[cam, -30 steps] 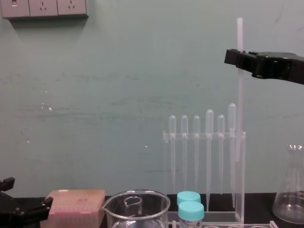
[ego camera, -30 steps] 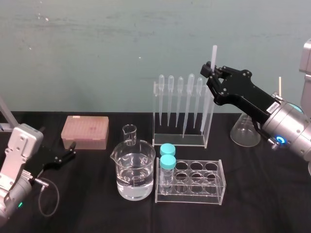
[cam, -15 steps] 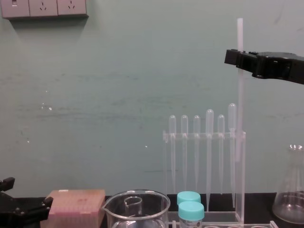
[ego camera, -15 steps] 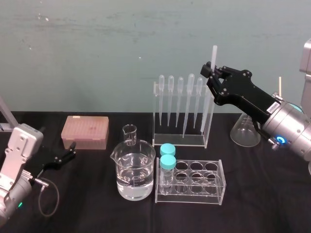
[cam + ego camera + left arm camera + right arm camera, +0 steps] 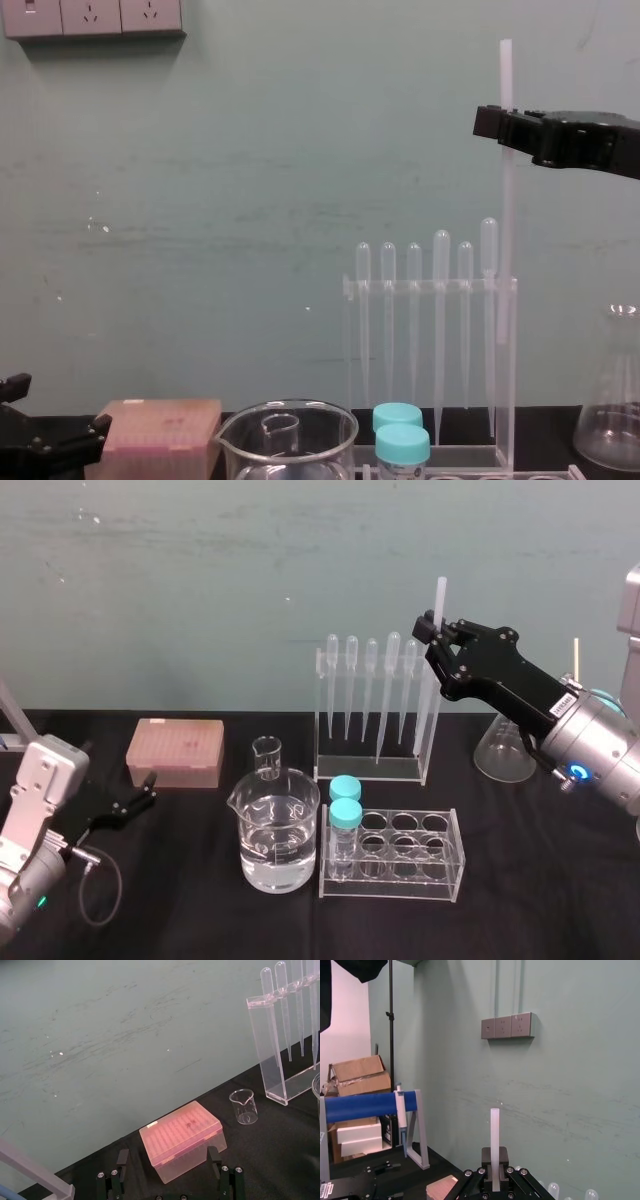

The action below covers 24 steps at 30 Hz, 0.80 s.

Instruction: Pick up the stirring rod with one hand, then place it down.

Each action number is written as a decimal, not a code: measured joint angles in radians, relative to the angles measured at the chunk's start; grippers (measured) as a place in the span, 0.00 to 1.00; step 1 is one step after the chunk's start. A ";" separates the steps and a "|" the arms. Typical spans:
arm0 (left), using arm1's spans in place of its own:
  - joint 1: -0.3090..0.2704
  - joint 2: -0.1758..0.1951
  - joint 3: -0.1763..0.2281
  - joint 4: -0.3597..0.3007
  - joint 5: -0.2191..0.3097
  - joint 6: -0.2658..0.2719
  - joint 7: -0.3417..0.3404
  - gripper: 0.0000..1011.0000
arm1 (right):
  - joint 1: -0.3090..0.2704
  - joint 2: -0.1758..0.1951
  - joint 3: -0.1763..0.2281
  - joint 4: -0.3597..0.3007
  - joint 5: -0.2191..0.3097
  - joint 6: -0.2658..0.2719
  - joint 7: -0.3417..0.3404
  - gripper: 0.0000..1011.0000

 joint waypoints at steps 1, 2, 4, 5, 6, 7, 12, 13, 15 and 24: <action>0.000 0.000 0.000 0.000 0.000 0.000 0.000 0.99 | -0.001 0.000 0.000 -0.001 0.000 0.000 0.000 0.07; 0.000 0.000 0.000 0.000 0.000 0.000 0.000 0.99 | -0.002 0.001 0.000 -0.002 0.000 0.000 0.000 0.07; 0.000 0.000 0.000 0.000 0.000 0.000 0.000 0.99 | -0.002 0.001 0.000 -0.003 0.000 0.000 0.000 0.07; 0.000 0.000 0.000 0.000 0.000 0.000 0.000 0.99 | -0.003 0.002 0.000 -0.003 0.000 0.000 0.000 0.07; 0.000 0.000 0.000 0.000 0.000 0.000 0.000 0.99 | -0.003 0.002 0.000 -0.004 0.000 0.001 0.000 0.07; 0.000 0.000 0.000 0.000 0.000 0.000 0.000 0.99 | -0.004 0.002 0.000 -0.004 0.000 0.002 0.000 0.07; 0.000 0.000 0.000 0.000 0.000 0.000 0.000 0.99 | -0.005 0.003 0.000 -0.007 0.000 0.003 0.000 0.07; 0.000 0.000 0.000 0.000 0.000 0.000 0.000 0.99 | -0.005 0.003 0.000 -0.007 0.001 0.004 0.000 0.07; 0.000 0.000 0.000 0.000 0.000 0.000 0.000 0.99 | -0.006 0.003 0.000 -0.007 0.002 0.005 0.000 0.07; 0.000 0.000 0.000 0.000 0.000 0.000 0.000 0.99 | -0.006 0.003 -0.003 -0.007 0.002 0.008 0.000 0.07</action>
